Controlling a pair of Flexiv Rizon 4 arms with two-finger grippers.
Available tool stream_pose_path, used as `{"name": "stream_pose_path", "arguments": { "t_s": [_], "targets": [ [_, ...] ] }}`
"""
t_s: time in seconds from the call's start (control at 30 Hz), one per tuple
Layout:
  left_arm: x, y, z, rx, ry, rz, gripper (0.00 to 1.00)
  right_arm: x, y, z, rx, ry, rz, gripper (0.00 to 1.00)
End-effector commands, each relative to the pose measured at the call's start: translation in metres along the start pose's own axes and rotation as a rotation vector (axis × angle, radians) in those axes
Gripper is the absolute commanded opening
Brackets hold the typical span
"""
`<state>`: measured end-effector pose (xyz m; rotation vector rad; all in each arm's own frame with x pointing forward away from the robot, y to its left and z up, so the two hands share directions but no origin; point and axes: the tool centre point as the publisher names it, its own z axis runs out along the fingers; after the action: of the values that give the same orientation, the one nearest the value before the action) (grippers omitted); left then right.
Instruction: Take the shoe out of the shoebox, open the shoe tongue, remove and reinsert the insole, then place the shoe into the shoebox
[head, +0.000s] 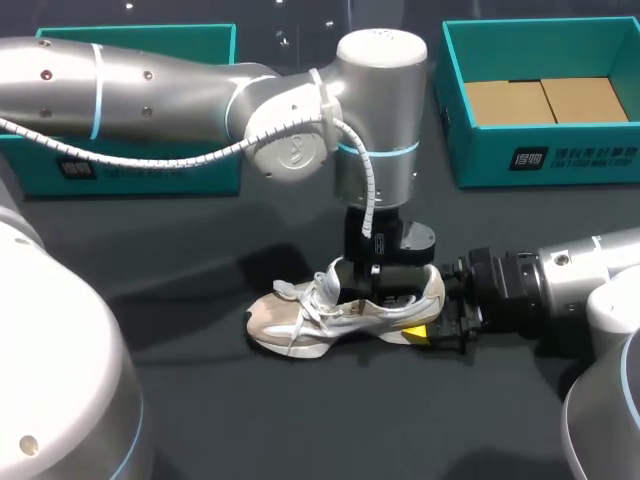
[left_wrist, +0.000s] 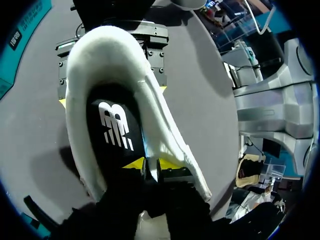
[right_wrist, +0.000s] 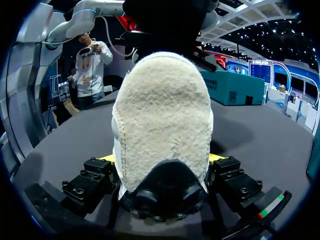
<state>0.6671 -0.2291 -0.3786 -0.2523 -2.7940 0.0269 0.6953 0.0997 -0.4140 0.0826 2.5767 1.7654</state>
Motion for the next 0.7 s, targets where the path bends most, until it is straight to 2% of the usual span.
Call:
{"name": "stream_pose_path", "arguments": {
  "t_s": [0.03,0.27,0.43,0.6,0.7],
  "targets": [
    [0.005,0.002,0.003,0.009,-0.036,-0.003,0.29,0.000,0.000,0.002,0.001,-0.002,0.000,0.00],
    [-0.001,-0.001,0.015,-0.001,-0.125,-0.007,0.31,0.000,0.000,0.002,0.001,-0.002,0.000,0.00],
    [-0.011,-0.002,0.026,-0.008,-0.204,-0.010,0.21,0.000,0.000,0.002,0.001,-0.002,0.000,0.00],
    [-0.023,-0.003,0.033,-0.018,-0.283,-0.040,0.20,0.000,0.000,0.002,0.001,-0.002,0.000,0.00],
    [-0.030,-0.002,0.033,-0.017,-0.313,-0.064,0.16,0.000,0.000,0.002,0.001,-0.002,0.000,0.00]
  ]
}}
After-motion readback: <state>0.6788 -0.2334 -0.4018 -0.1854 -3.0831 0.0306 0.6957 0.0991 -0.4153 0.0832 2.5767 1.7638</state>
